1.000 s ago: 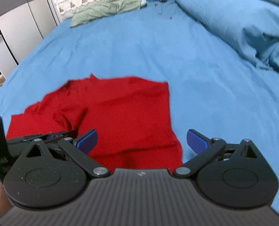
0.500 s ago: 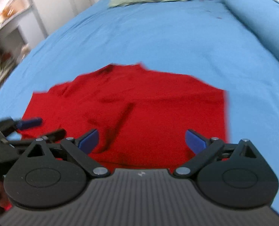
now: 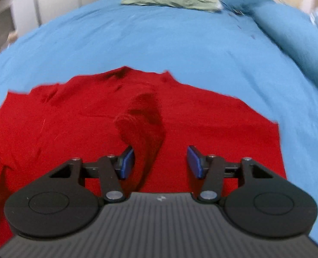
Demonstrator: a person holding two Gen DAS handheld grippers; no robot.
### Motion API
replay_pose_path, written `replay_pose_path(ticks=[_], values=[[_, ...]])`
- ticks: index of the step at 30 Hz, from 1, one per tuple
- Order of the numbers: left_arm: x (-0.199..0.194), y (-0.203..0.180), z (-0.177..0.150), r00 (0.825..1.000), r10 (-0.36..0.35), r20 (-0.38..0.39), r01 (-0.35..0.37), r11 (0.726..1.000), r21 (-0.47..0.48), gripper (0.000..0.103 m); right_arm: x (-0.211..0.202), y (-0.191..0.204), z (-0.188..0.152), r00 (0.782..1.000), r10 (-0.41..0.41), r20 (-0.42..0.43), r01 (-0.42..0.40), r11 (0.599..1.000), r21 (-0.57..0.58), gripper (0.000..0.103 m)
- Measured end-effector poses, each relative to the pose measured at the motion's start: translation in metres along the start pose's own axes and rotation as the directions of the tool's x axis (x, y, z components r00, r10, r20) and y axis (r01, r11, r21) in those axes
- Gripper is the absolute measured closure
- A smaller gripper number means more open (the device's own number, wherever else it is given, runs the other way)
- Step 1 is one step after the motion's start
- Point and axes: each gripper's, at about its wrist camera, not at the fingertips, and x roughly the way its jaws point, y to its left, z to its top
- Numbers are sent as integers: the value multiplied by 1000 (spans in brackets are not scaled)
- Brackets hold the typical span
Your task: Fold small clothes
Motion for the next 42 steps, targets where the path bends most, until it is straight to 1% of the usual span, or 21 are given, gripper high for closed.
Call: replay_pose_path(ticks=[1, 4, 7, 8, 10, 12, 13, 17, 20, 22, 24, 27, 30, 32, 34, 35, 37, 38, 39, 41, 42], values=[[-3, 4, -4, 1000, 5, -7, -5, 1000, -5, 32, -1, -10, -3, 1000, 16, -18, -16, 999, 34, 35], [0, 11, -12, 999, 12, -34, -12, 1000, -17, 32, 2, -29, -16, 991, 116, -62, -107, 986, 128, 34], [5, 18, -17, 999, 25, -40, -26, 999, -22, 32, 1, -38, -18, 989, 146, -33, -138, 975, 175, 34], [6, 20, -17, 999, 23, -37, -24, 999, -24, 32, 0, -39, -18, 989, 148, -23, -141, 970, 196, 37], [8, 23, -17, 999, 22, -24, -22, 999, -23, 32, 1, -41, -15, 991, 134, -8, -129, 962, 240, 52], [10, 22, -17, 1000, 24, -11, -25, 1000, -19, 32, 3, -43, -12, 992, 128, -11, -121, 958, 260, 80], [12, 23, -16, 1000, 28, -10, -28, 999, -22, 31, 3, -43, -9, 992, 122, -13, -115, 960, 254, 82], [18, 24, -10, 999, 31, -15, -32, 998, -44, 32, -12, -40, 6, 991, 130, 39, -136, 968, 210, 83], [19, 24, -6, 999, 34, -20, -35, 999, -24, 35, -30, -47, 23, 987, 133, 87, -145, 977, 155, 83], [20, 24, -3, 999, 29, -25, -30, 999, -14, 38, -43, -56, 31, 988, 96, 119, -111, 986, 122, 83], [22, 25, -1, 999, 25, -21, -25, 1000, -15, 39, -52, -71, 33, 990, 40, 135, -55, 993, 105, 83], [28, 25, 1, 999, 26, -25, -26, 999, -22, 39, -43, -98, 28, 995, -24, 101, 13, 994, 111, 83], [29, 22, -2, 999, 41, -27, -41, 999, -12, 39, -22, -109, 10, 999, -33, 35, 29, 994, 103, 83], [29, 22, -3, 998, 55, -33, -55, 998, -11, 38, -9, -112, -1, 1000, -11, -4, 12, 994, 113, 83], [29, 23, -2, 997, 59, -45, -60, 998, -12, 38, -1, -111, -10, 1000, -15, -24, 18, 992, 125, 82], [27, 23, 0, 997, 62, -52, -63, 998, -14, 38, 0, -113, -13, 1000, -15, -27, 18, 990, 138, 80], [18, 20, 3, 997, 53, -47, -54, 999, -6, 39, -4, -118, -17, 999, -28, -25, 31, 986, 165, 67], [12, 17, 4, 999, 41, -33, -40, 999, 10, 39, -7, -120, -18, 999, -41, -29, 45, 984, 174, 51], [6, 14, 6, 999, 30, -17, -30, 999, 26, 39, -15, -122, -21, 999, -46, -26, 50, 983, 175, 46], [-8, 3, 10, 1000, -7, 26, 5, 998, 61, 32, -23, -122, -22, 999, -35, -28, 39, 986, 164, 45], [-12, -2, 13, 999, -30, 43, 27, 997, 69, 31, -27, -120, -21, 1000, -13, -28, 17, 987, 160, 41]])
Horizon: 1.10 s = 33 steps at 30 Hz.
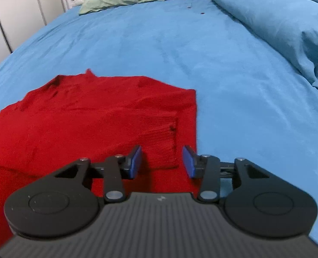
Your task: Fold small clothes
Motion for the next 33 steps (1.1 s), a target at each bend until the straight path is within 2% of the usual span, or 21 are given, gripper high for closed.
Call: replay_pose_path(ticks=[1, 2, 3, 5, 7, 10, 14, 19, 21, 24, 27, 29, 33], values=[[-2, -5, 4, 1000, -27, 14, 27, 1000, 4, 30, -4, 3, 1, 1000, 29, 6, -29, 1000, -9, 35], [-1, -9, 8, 998, -54, 22, 54, 999, 9, 29, -7, 9, 2, 998, 52, 17, -52, 998, -24, 20], [2, -15, 11, 997, -72, 23, 72, 997, 14, 29, -9, 15, 3, 997, 67, 32, -66, 997, -42, 12], [13, -26, 15, 996, -91, 17, 91, 996, 24, 29, -2, 28, 4, 996, 86, 40, -82, 994, -78, 12], [28, -32, 15, 995, -96, -7, 96, 995, 14, 28, 14, 35, 3, 996, 89, -2, -88, 992, -89, 12], [51, -34, 9, 991, -101, -90, 100, 995, -15, 25, 28, 30, -11, 998, 53, -27, -55, 994, -90, 10], [52, -32, 5, 990, -114, -83, 113, 993, -18, 22, 21, 13, -24, 998, 68, 2, -68, 996, -50, 10], [42, -29, 13, 991, -104, -86, 102, 994, -29, 22, 22, 12, -17, 997, 74, -17, -75, 996, -57, 8], [29, -26, 16, 995, -77, -56, 76, 996, -37, 22, 11, 12, -10, 997, 82, -5, -83, 995, -49, 8], [-6, -15, 21, 997, -73, 6, 73, 996, -50, 22, -21, 9, 1, 992, 104, 76, -101, 994, -47, 7], [-49, -7, 24, 995, -70, 65, 72, 997, -30, 20, -67, 7, 8, 981, 126, 145, -117, 991, -69, 6], [-81, 0, 23, 992, -72, 101, 76, 996, -37, 14, -104, 4, 9, 971, 145, 188, -132, 988, -83, 5], [-138, 11, 11, 987, -83, 138, 88, 996, -32, 14, -171, 2, 0, 961, 160, 227, -140, 985, -102, 1]])
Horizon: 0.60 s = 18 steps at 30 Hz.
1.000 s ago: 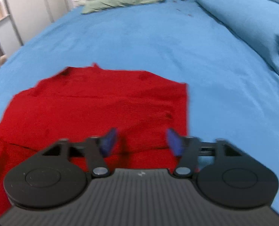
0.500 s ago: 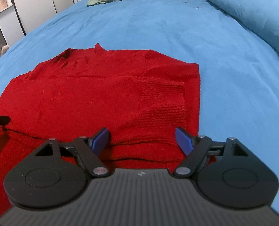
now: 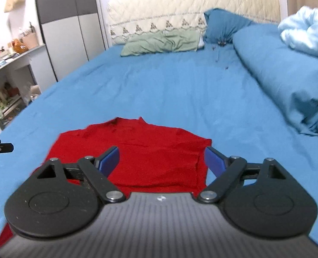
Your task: Fold small clothes
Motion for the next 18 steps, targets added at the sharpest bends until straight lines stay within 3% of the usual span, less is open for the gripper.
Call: replay_pose_path(ticks=[4, 8, 12, 18], values=[[-53, 6, -23, 999, -33, -8, 33, 999, 10, 14, -59, 9, -13, 1000, -6, -5, 6, 1000, 14, 1], [-88, 13, -63, 997, -68, -33, 68, 998, 14, 14, -109, 22, -47, 998, -43, -37, 44, 999, 22, 1], [-106, 19, -110, 997, -59, -53, 59, 998, 11, 15, -144, 38, -95, 994, -87, -62, 88, 996, 12, 1], [-114, 24, -184, 996, -19, -87, 16, 999, -33, 22, -162, 51, -173, 984, -125, -127, 126, 992, 0, 3]])
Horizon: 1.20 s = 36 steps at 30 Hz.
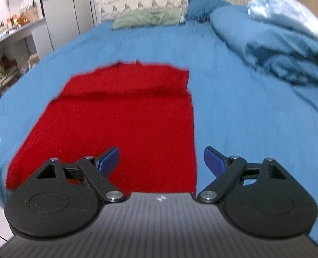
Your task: Fold small clothes
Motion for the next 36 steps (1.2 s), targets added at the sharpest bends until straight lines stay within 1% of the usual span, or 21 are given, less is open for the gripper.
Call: replay_pose_path(ticks=[2, 5, 7, 9, 11, 14, 15, 16, 17, 18, 21, 22, 24, 26, 27, 32, 36], values=[[6, -2, -19, 1000, 3, -23, -3, 1000, 8, 29, 5, 2, -24, 999, -21, -25, 21, 1000, 3, 4], [16, -7, -42, 999, 9, -41, -8, 1000, 28, 35, 15, 2, -55, 997, -53, -57, 55, 998, 21, 5], [22, -11, -55, 999, 19, -42, -17, 999, 43, 37, 22, 0, -70, 995, -63, -74, 66, 997, 41, 8], [27, -14, -66, 999, 18, -42, -16, 999, 48, 42, 26, -1, -85, 993, -78, -87, 82, 996, 45, 16], [32, -16, -74, 999, 24, -49, -22, 999, 48, 47, 31, -2, -98, 991, -94, -100, 98, 994, 45, 22], [35, -19, -82, 999, 34, -39, -33, 999, 39, 47, 38, -4, -111, 987, -97, -132, 104, 993, 48, 30], [36, -20, -83, 999, 38, -37, -37, 999, 38, 47, 39, -2, -114, 987, -97, -129, 103, 994, 41, 30], [37, -20, -83, 998, 41, -38, -40, 999, 37, 48, 39, 0, -116, 987, -100, -125, 105, 994, 31, 31], [38, -20, -84, 998, 41, -39, -39, 999, 34, 48, 40, 2, -115, 987, -99, -126, 102, 995, 18, 36], [39, -19, -84, 998, 38, -41, -37, 999, 30, 49, 41, 3, -114, 988, -92, -128, 94, 995, 16, 43], [38, -19, -83, 998, 32, -51, -30, 999, 38, 56, 45, 3, -111, 988, -75, -135, 78, 997, 20, 57], [38, -19, -82, 998, 34, -58, -31, 998, 48, 61, 45, 4, -110, 988, -76, -138, 78, 997, 14, 60], [38, -19, -79, 997, 28, -70, -25, 999, 48, 72, 51, 1, -102, 986, -74, -149, 75, 997, 1, 72], [38, -19, -76, 996, 22, -86, -19, 999, 40, 92, 53, 2, -99, 985, -65, -162, 65, 998, -6, 78], [38, -19, -74, 995, 23, -93, -19, 999, 39, 95, 55, 2, -97, 984, -62, -168, 61, 998, -7, 82], [28, -23, -58, 991, 45, -125, -40, 998, 38, 97, 55, -1, -82, 978, -44, -205, 42, 999, -16, 83], [8, -25, -26, 991, 65, -119, -64, 998, 14, 97, 43, -12, -56, 974, -15, -224, 27, 998, 50, 83]])
